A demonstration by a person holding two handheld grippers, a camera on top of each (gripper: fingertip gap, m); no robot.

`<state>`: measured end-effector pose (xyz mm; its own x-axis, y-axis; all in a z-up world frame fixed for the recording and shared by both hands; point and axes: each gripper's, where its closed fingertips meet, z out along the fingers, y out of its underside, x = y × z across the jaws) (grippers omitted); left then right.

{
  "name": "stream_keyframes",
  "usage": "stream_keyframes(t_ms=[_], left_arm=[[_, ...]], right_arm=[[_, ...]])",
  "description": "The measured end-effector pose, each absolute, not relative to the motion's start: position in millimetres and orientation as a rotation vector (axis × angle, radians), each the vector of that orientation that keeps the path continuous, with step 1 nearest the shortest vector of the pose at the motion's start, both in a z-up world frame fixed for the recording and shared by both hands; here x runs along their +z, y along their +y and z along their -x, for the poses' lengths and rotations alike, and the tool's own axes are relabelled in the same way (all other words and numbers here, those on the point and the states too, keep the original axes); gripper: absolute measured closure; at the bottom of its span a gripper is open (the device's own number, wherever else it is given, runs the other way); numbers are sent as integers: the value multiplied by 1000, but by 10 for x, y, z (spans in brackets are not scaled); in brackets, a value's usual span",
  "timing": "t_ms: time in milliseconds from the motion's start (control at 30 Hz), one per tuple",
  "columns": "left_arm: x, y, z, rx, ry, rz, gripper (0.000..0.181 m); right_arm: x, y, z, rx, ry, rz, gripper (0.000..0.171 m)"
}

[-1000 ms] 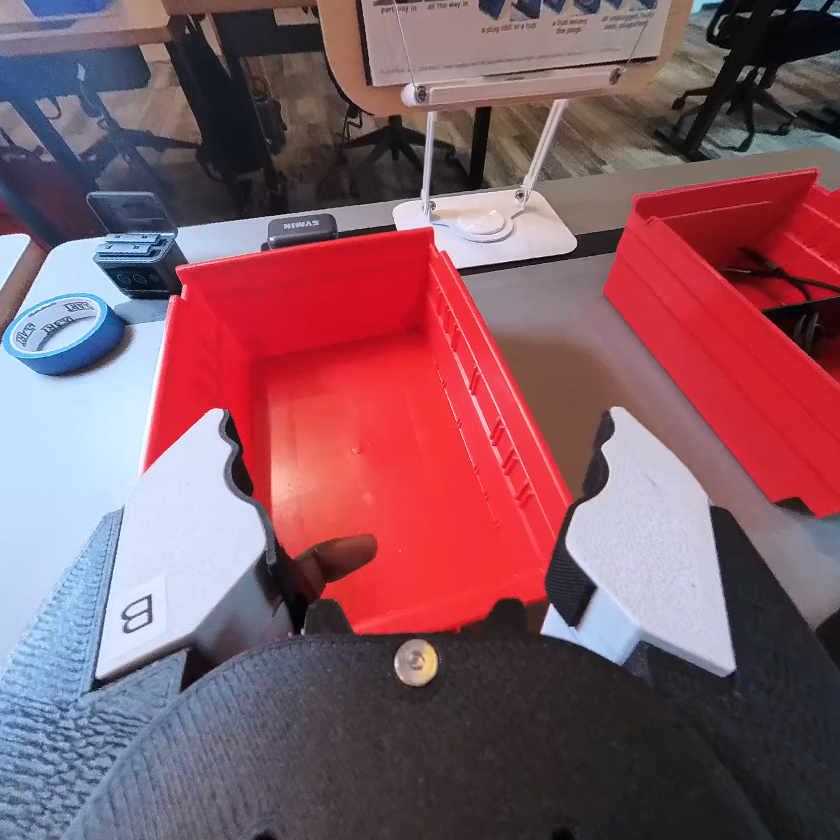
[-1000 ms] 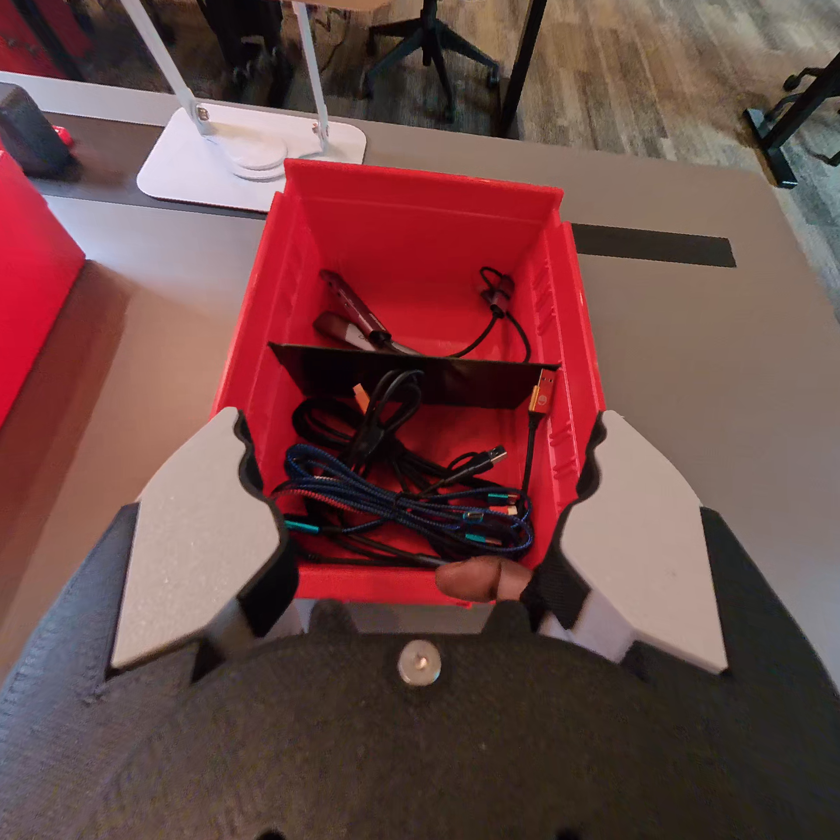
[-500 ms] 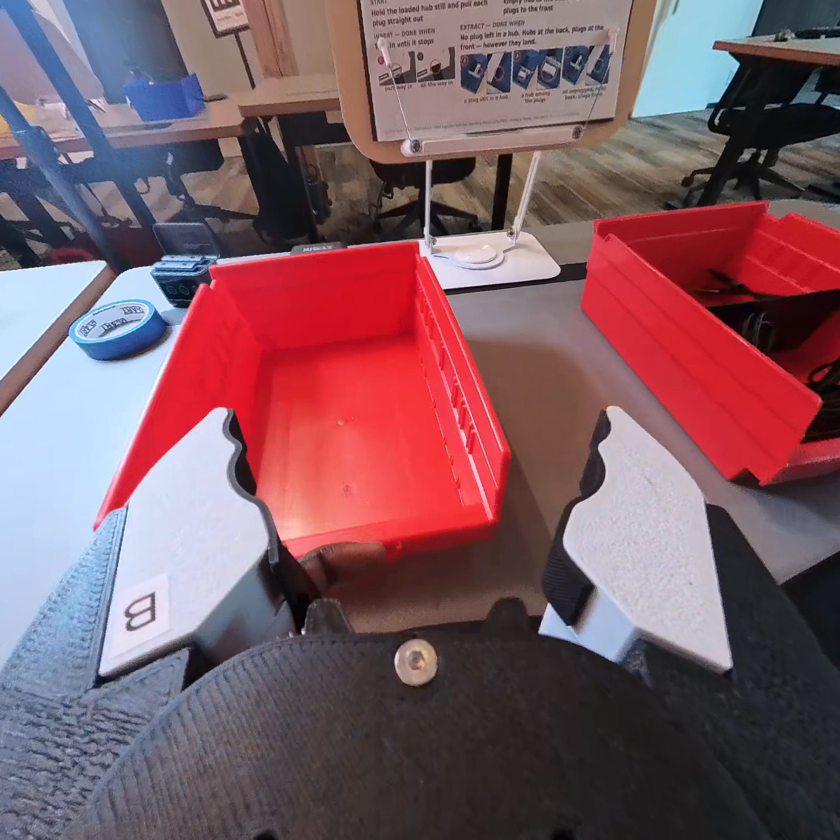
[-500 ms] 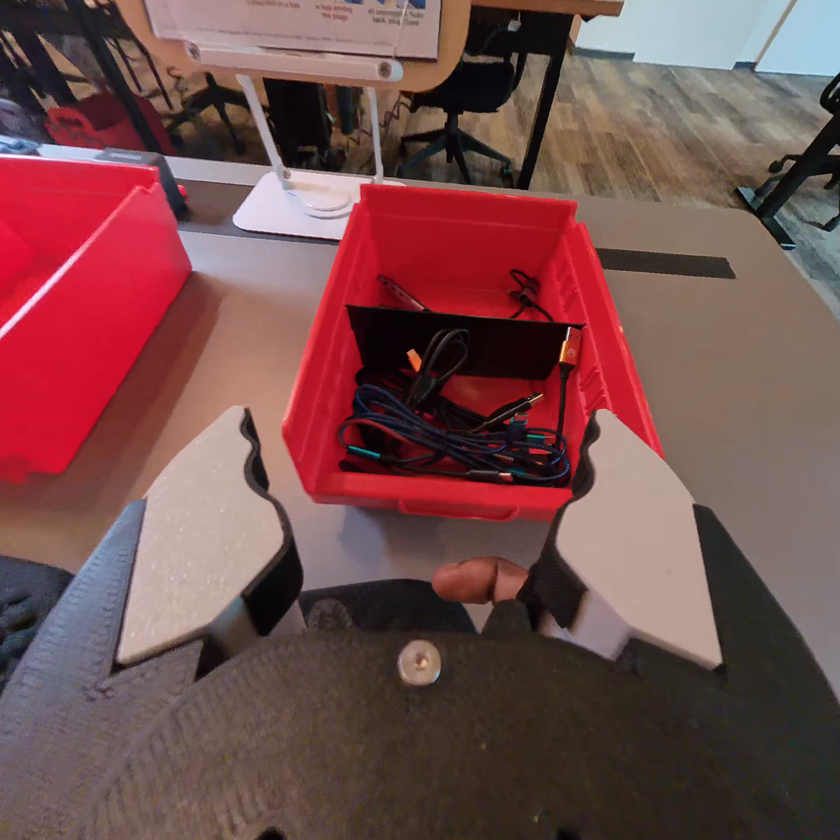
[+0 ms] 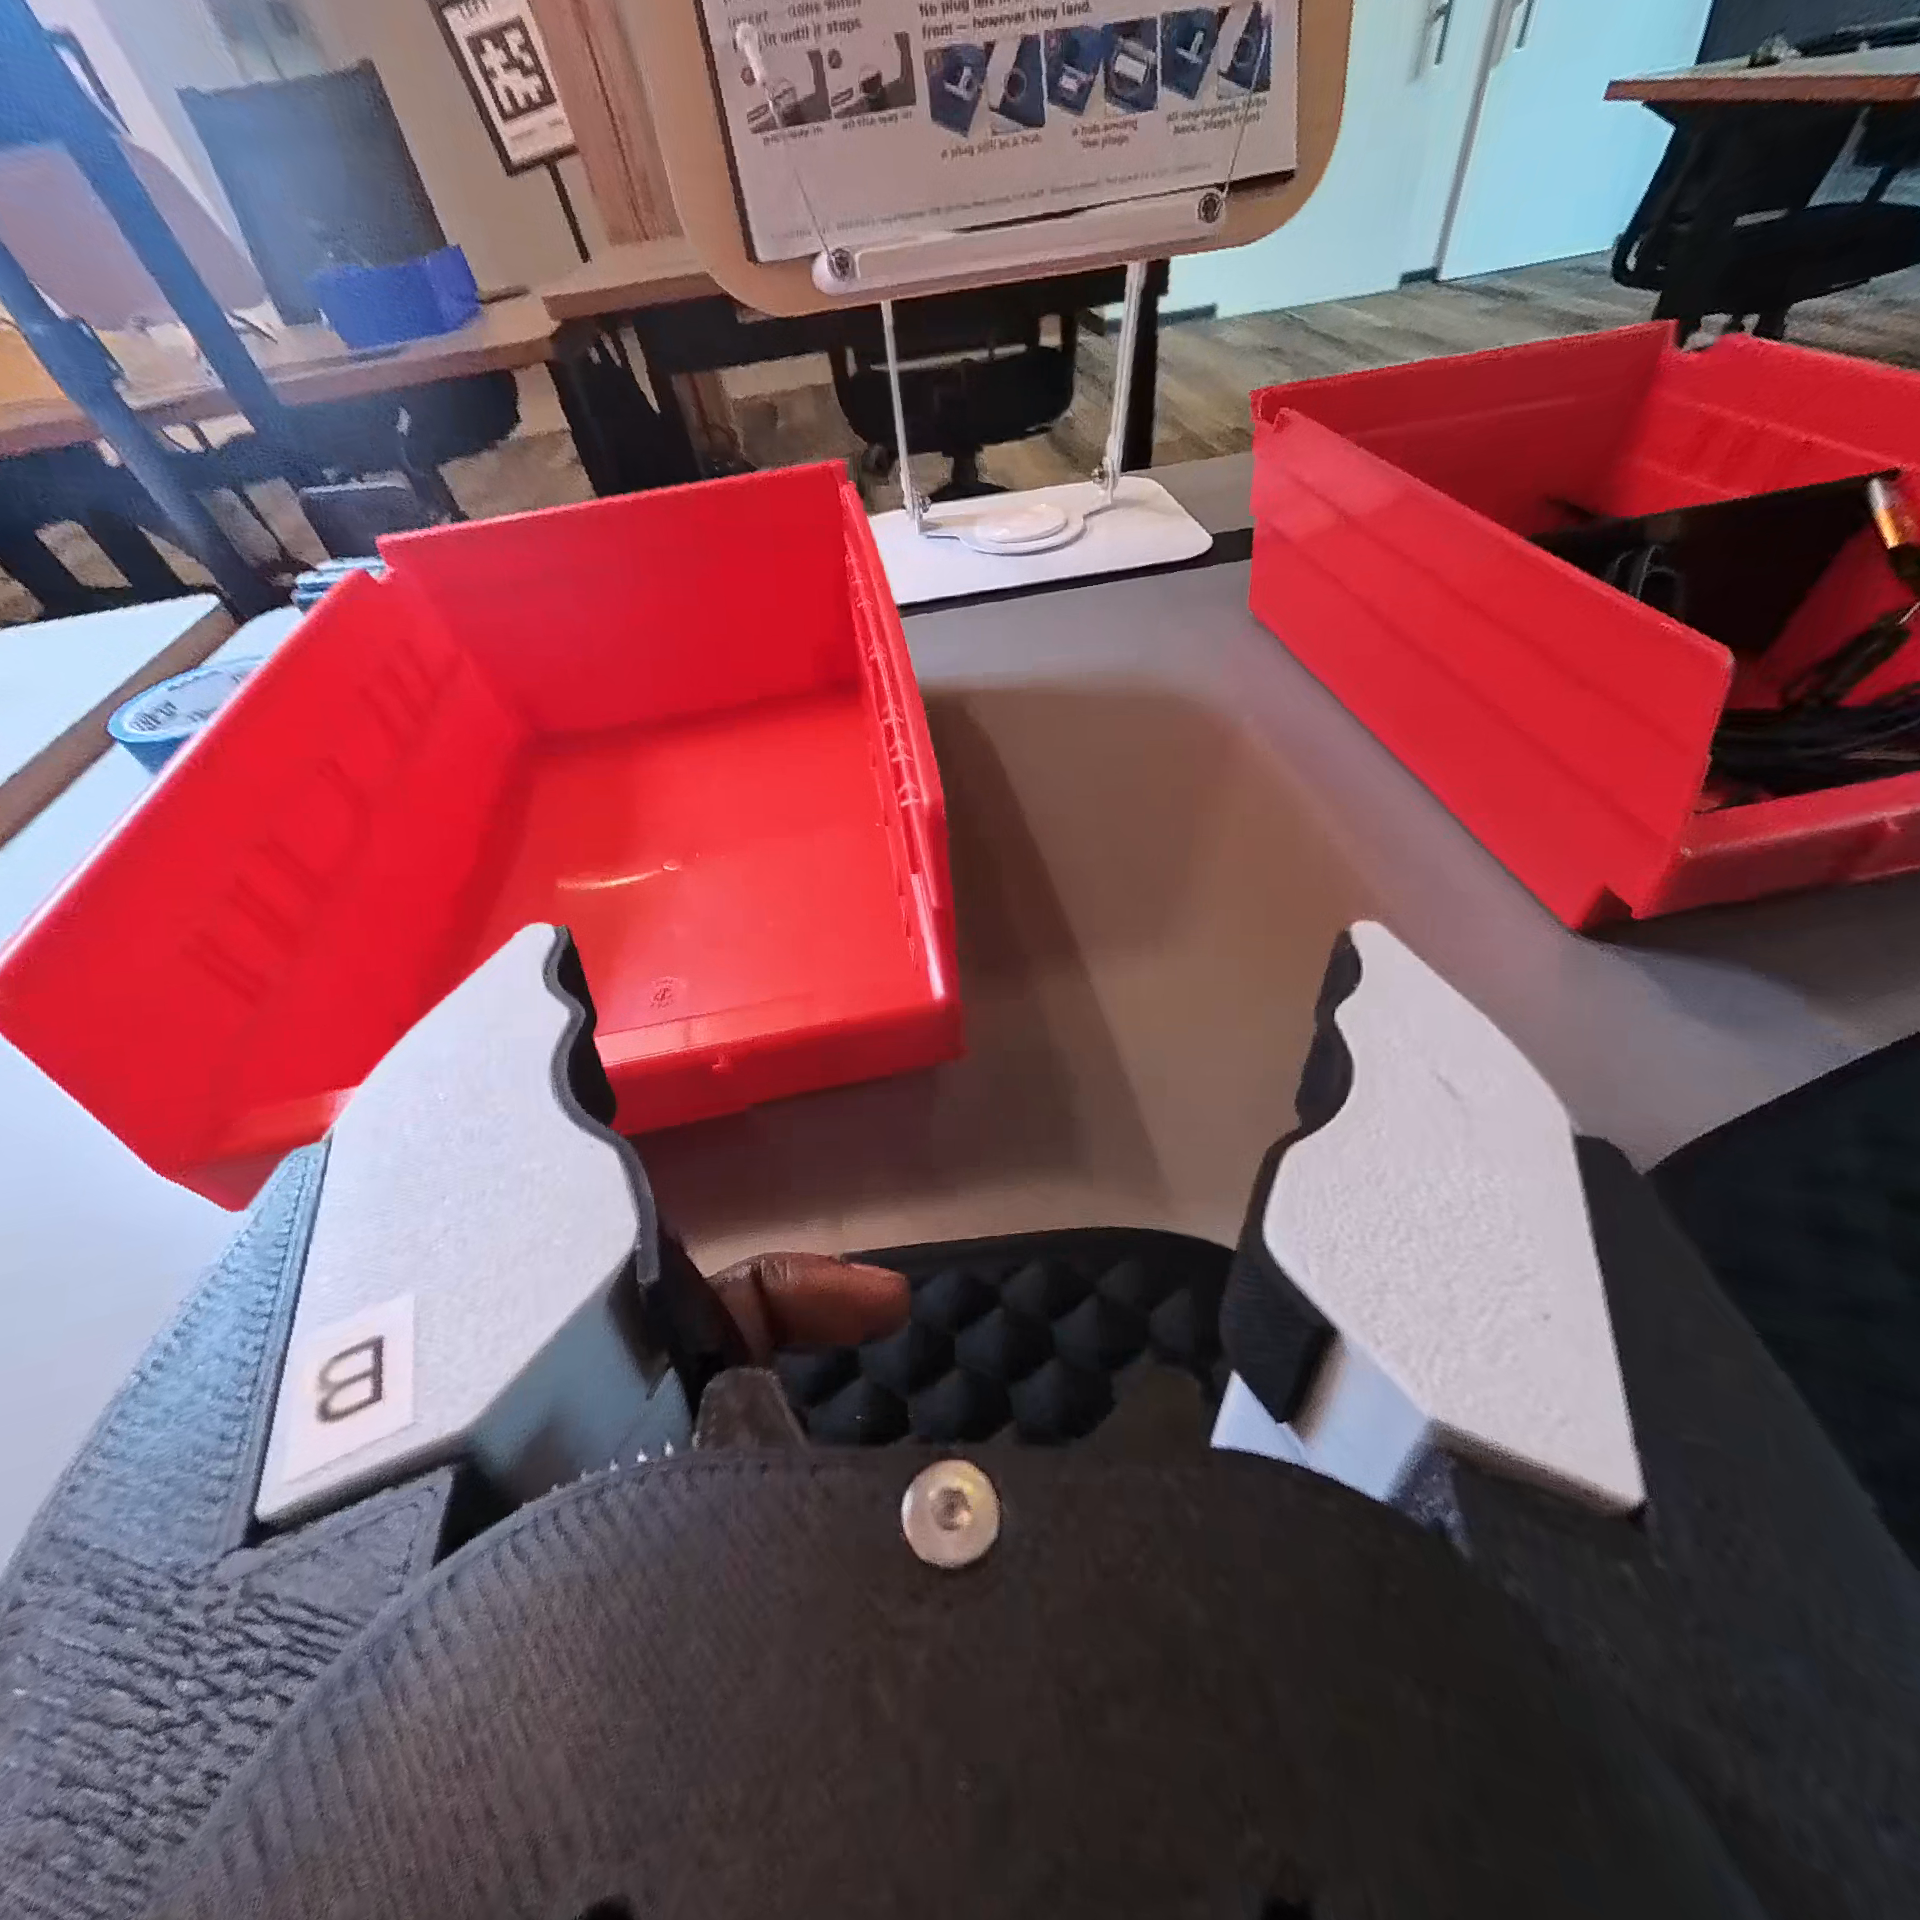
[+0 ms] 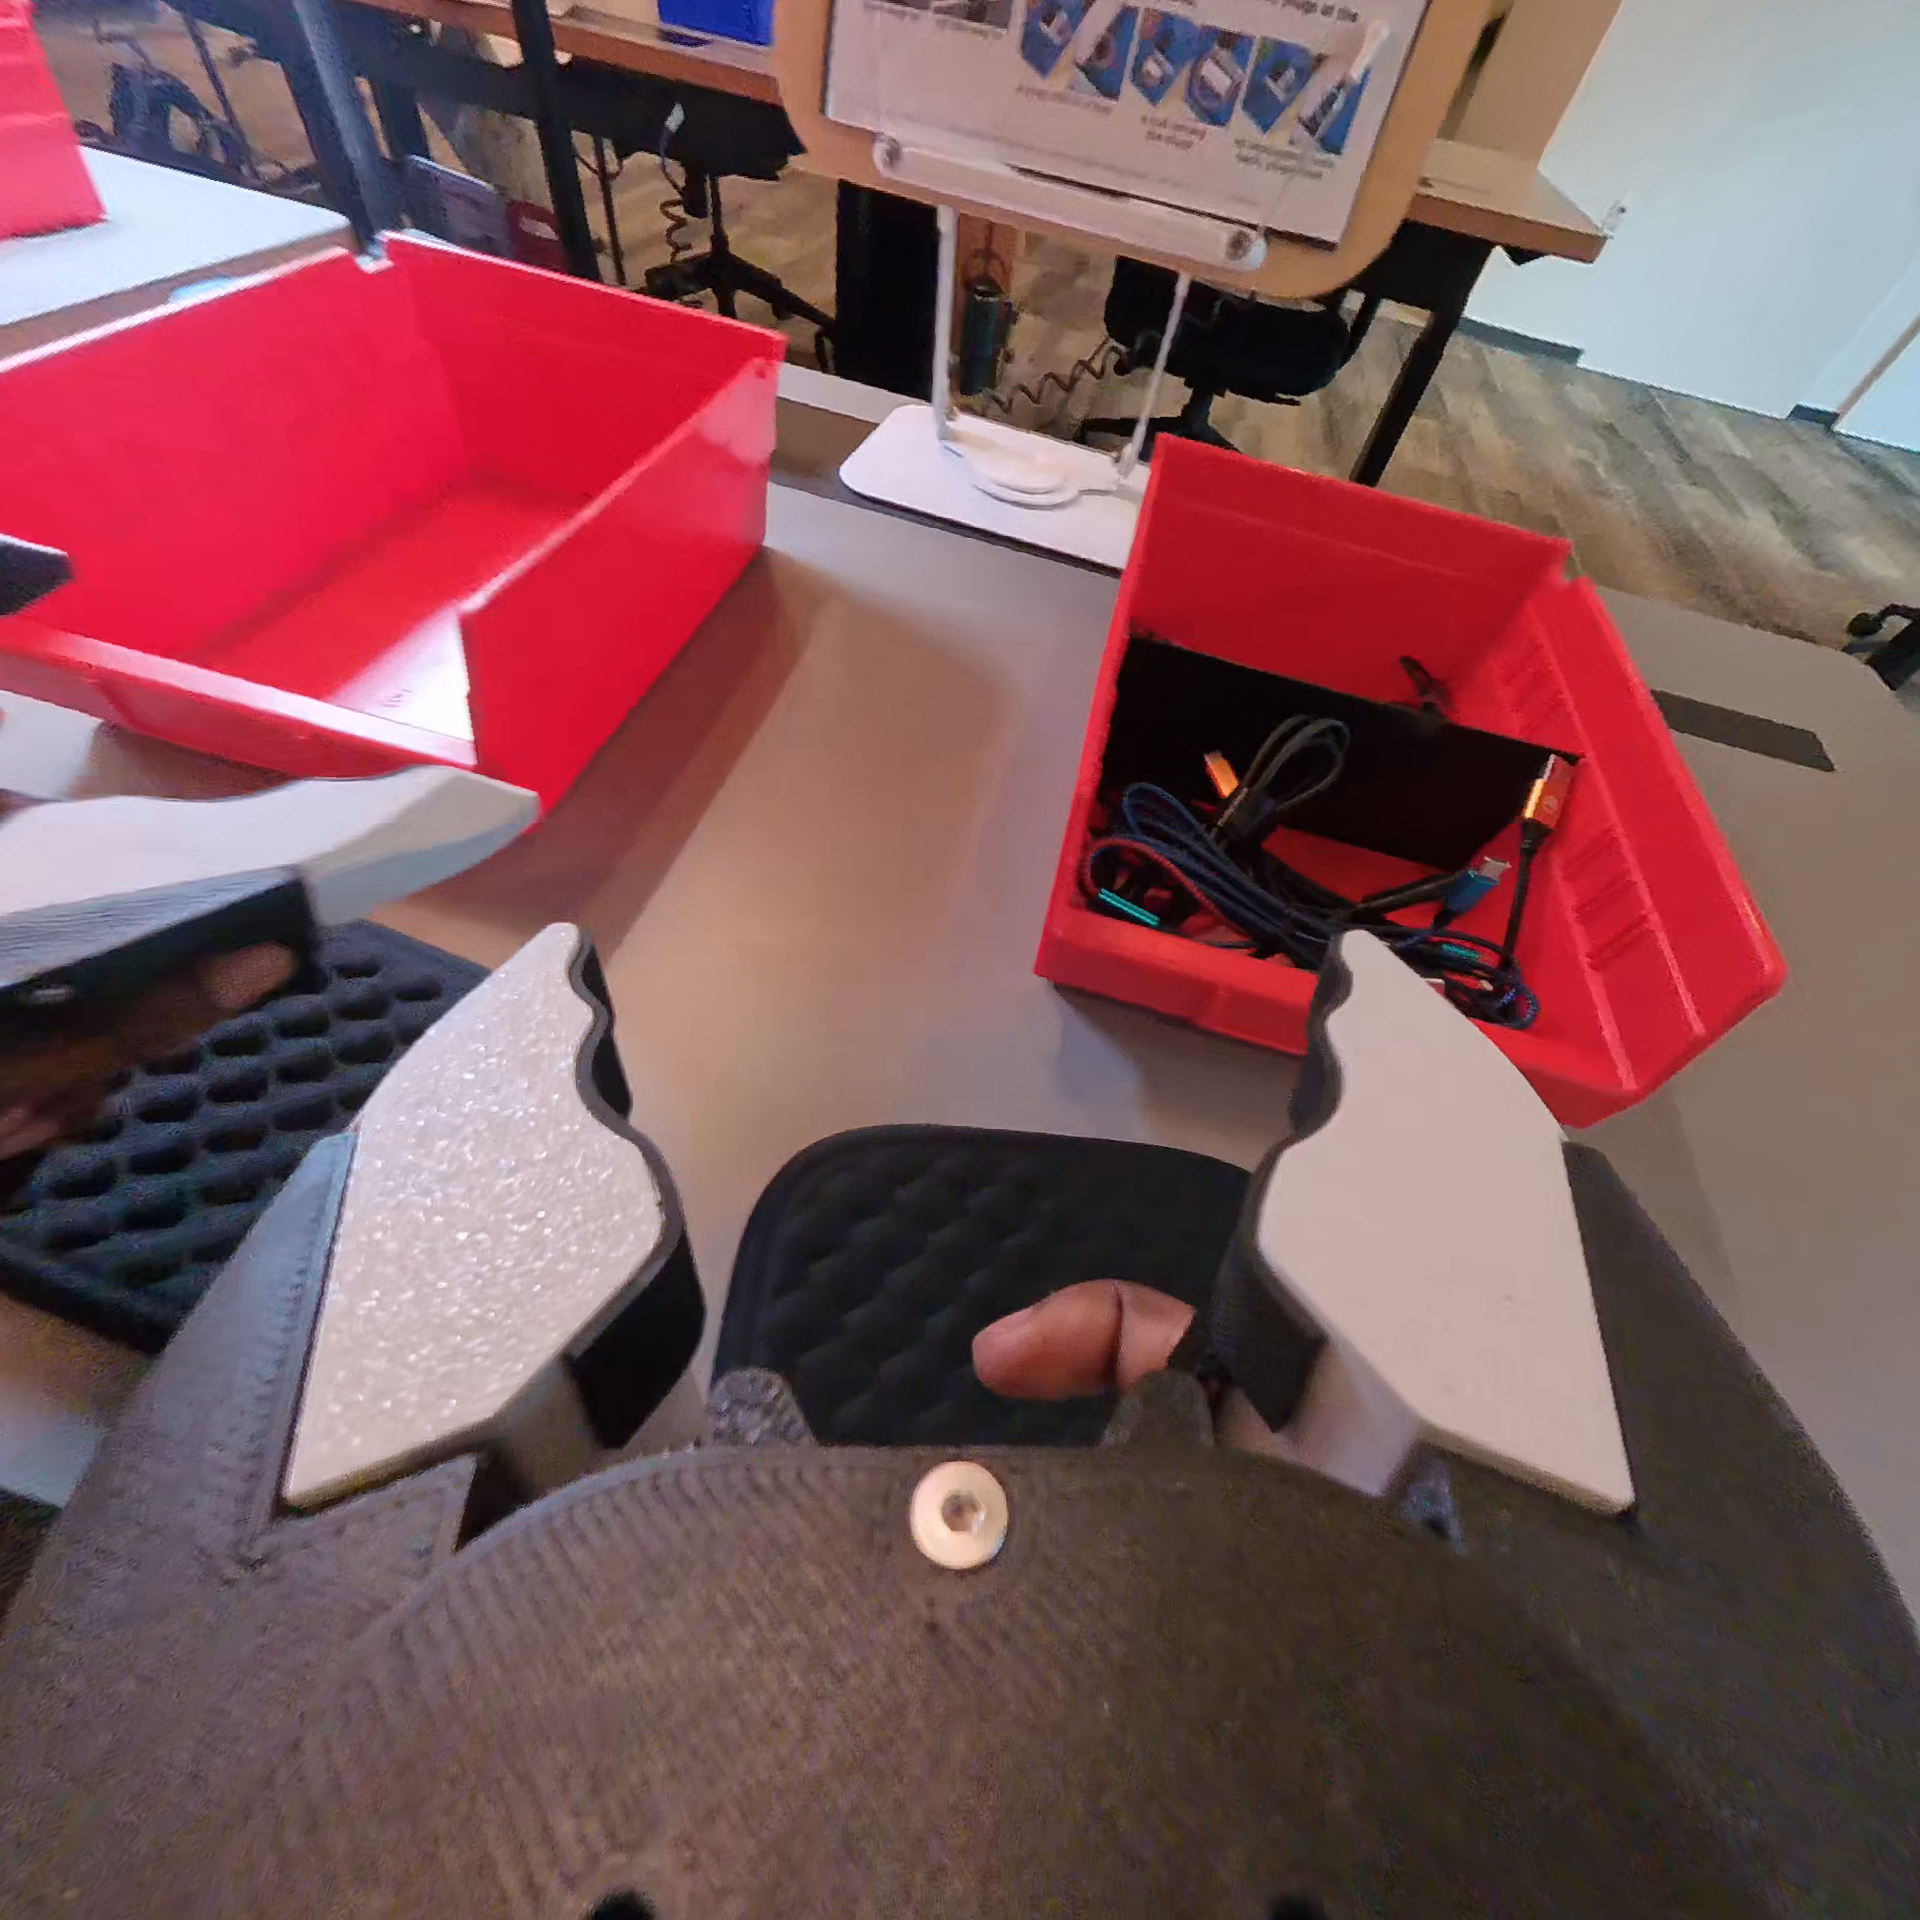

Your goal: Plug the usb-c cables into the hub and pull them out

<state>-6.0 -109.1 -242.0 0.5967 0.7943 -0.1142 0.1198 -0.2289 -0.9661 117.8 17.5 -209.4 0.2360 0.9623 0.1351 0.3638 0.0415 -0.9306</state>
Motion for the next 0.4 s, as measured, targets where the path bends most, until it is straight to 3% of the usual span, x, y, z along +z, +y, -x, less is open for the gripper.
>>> stream_keyframes(t_ms=[300, 400], left_arm=[[-2445, -1048, 234, 900, -772, 1712, 59], [-2469, -1029, 229, 988, -747, 1736, 60]], right_arm=[[-1799, -929, -1261, 1243, -1491, 1358, 54], [-1867, -1133, -1239, 1234, -1551, 1326, 57]])
